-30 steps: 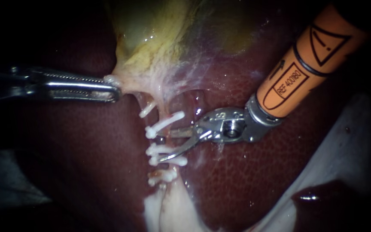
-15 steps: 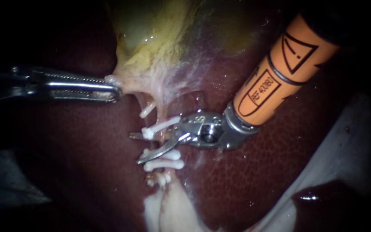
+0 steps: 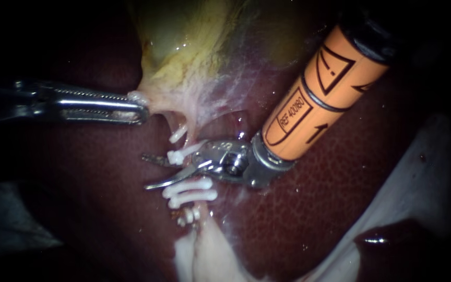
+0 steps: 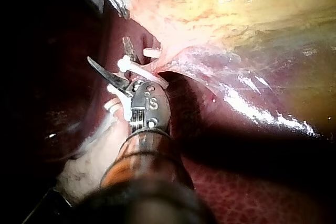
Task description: Go to the cutting position right tube
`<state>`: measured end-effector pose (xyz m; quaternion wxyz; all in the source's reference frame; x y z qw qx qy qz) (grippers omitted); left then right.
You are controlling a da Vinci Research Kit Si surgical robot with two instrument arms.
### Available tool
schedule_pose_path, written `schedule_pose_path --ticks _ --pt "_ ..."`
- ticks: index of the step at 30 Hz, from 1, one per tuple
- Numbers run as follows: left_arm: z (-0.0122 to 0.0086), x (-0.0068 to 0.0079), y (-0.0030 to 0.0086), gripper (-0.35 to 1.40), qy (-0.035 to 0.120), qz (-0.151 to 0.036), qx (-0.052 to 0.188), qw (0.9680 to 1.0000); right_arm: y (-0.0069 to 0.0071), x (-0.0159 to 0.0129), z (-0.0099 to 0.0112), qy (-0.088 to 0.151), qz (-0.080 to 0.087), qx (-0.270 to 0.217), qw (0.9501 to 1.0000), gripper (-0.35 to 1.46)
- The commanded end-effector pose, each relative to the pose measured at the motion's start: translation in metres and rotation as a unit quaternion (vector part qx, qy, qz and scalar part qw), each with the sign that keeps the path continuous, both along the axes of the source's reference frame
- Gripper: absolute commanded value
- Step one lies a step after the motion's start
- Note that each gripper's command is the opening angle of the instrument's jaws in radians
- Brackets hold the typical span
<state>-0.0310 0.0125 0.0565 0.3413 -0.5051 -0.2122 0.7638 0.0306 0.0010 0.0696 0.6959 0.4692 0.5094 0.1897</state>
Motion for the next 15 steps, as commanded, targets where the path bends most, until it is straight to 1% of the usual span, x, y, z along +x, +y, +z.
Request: schedule_pose_path --ticks 1,3,6,9,15 --pt "0.0000 0.0000 0.0000 -0.35 -0.001 0.000 0.000 1.0000 0.0001 -0.0001 -0.0006 0.002 0.000 0.001 1.0000 1.42" --pt "0.0000 0.0001 0.0000 -0.35 -0.001 0.001 0.000 1.0000 0.0000 -0.0001 -0.0017 0.003 -0.001 0.003 1.0000 1.42" --pt "0.0000 0.0001 0.0000 -0.35 -0.001 0.001 0.000 1.0000 -0.0002 0.0000 -0.0027 0.005 -0.002 0.005 1.0000 1.42" --pt "0.0000 0.0001 0.0000 -0.35 -0.001 0.001 0.000 1.0000 -0.0004 0.0001 -0.0030 0.005 -0.003 0.005 1.0000 1.42" --pt "0.0000 0.0000 0.0000 -0.35 -0.001 0.001 0.000 1.0000 -0.0004 0.0000 -0.0029 0.005 -0.003 0.005 1.0000 1.42"
